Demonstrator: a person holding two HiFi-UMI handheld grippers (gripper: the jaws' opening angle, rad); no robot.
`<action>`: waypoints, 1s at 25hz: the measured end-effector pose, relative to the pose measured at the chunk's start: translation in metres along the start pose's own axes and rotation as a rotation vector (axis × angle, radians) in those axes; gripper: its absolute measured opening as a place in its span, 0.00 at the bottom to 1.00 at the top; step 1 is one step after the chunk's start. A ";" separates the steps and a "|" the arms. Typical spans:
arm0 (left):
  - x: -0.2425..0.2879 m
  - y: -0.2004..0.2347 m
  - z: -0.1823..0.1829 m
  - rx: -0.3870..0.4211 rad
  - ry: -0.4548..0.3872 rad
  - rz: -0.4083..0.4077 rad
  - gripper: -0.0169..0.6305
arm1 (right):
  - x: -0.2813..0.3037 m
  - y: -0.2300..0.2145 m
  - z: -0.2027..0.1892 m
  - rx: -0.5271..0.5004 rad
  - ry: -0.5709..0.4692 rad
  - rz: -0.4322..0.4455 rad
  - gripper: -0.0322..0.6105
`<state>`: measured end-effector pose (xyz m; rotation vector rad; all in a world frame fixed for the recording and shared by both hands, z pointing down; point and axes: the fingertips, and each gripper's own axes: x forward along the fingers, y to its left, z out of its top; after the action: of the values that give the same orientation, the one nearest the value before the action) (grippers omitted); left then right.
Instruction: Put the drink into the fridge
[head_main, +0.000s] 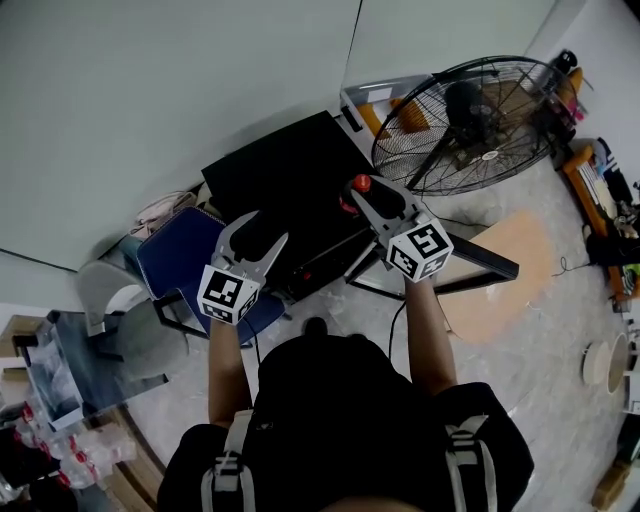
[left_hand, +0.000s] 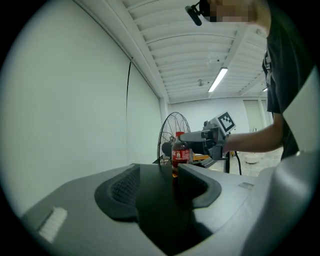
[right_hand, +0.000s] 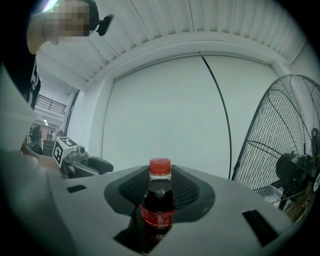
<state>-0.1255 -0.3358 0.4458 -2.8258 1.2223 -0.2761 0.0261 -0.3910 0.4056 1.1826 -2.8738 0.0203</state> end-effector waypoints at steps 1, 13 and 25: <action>-0.001 -0.002 0.001 0.001 0.000 0.005 0.39 | -0.002 0.000 0.000 -0.001 -0.001 0.004 0.26; -0.005 -0.036 0.019 -0.002 -0.002 0.082 0.38 | -0.034 0.007 -0.001 -0.014 0.005 0.101 0.26; -0.009 -0.092 0.031 -0.006 0.010 0.156 0.37 | -0.076 0.011 0.000 -0.027 0.005 0.203 0.26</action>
<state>-0.0597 -0.2669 0.4247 -2.7165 1.4384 -0.2795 0.0730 -0.3298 0.4033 0.8807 -2.9662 -0.0105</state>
